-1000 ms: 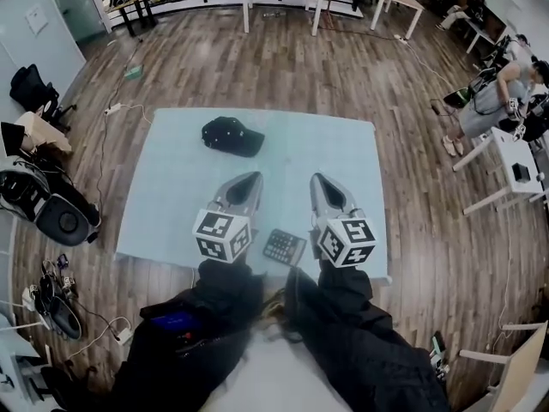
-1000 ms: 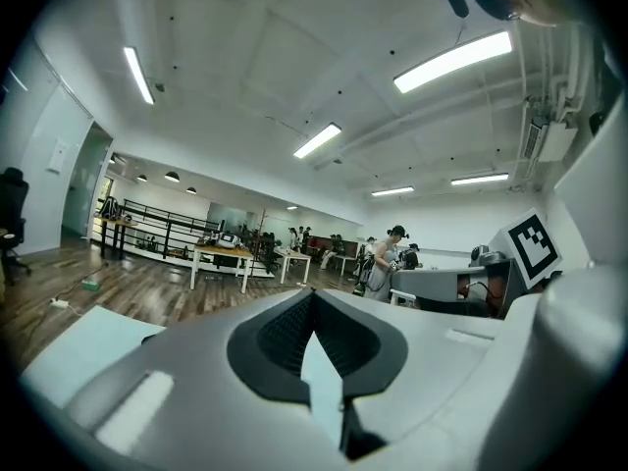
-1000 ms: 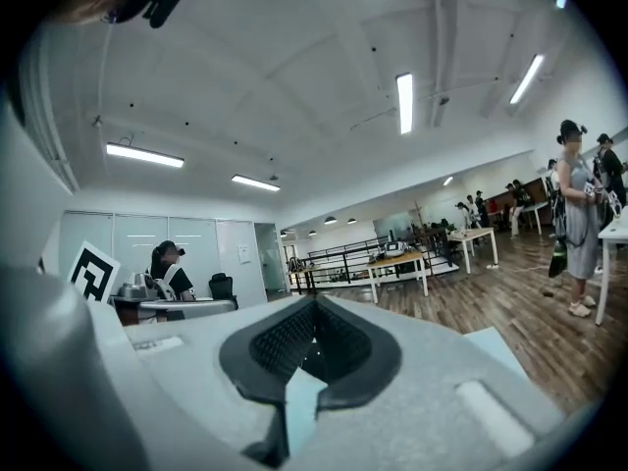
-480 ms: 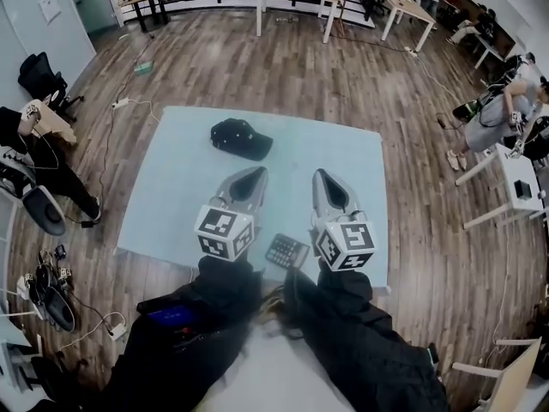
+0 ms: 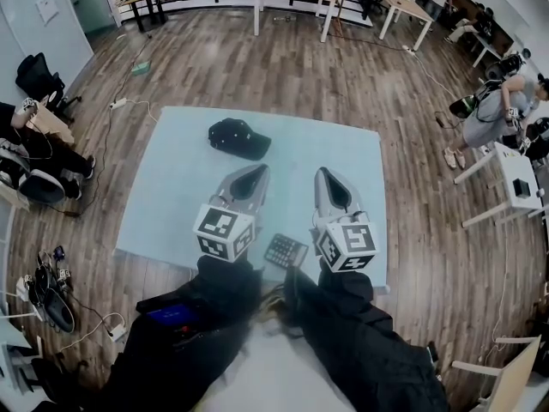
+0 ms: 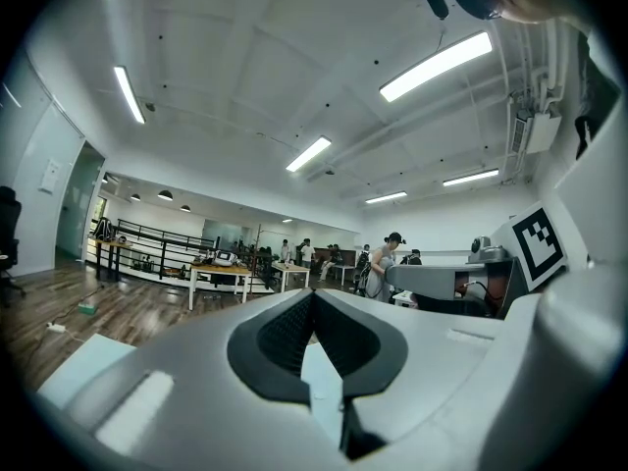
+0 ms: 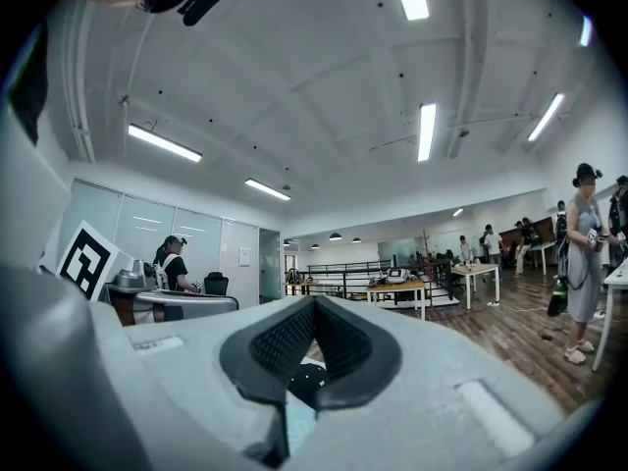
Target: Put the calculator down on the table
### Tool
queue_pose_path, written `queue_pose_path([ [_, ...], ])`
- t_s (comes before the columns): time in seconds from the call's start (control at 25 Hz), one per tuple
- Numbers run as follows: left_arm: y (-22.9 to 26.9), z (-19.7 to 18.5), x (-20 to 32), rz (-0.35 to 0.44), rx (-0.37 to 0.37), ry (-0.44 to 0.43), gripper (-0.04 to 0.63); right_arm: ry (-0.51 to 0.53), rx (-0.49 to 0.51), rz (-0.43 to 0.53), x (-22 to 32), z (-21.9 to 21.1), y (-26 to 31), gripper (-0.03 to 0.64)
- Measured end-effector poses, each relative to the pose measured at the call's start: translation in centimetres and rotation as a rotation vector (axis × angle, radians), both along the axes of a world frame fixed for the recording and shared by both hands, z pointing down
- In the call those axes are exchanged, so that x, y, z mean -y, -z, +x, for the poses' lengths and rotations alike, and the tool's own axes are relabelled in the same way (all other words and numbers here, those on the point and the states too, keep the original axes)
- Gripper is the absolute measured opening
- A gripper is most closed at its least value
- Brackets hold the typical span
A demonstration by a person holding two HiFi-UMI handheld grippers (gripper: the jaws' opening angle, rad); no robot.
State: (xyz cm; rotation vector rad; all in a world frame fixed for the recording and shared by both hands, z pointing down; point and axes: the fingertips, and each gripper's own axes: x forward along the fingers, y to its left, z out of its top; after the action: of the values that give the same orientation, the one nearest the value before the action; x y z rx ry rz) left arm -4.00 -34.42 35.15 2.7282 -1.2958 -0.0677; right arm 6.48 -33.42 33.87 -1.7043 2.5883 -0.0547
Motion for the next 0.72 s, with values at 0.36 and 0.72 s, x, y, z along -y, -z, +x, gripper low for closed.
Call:
queue_pose_path([
  [0.36,-0.15,0.02,0.05,-0.001,0.007,0.003,0.000,-0.024,-0.001,-0.027,0.22,0.60,-0.50,-0.006],
  [0.72,-0.59,0.36,-0.12,-0.007,0.010,0.003,0.000,-0.029,0.000,-0.024,0.08,0.80,-0.64,-0.006],
])
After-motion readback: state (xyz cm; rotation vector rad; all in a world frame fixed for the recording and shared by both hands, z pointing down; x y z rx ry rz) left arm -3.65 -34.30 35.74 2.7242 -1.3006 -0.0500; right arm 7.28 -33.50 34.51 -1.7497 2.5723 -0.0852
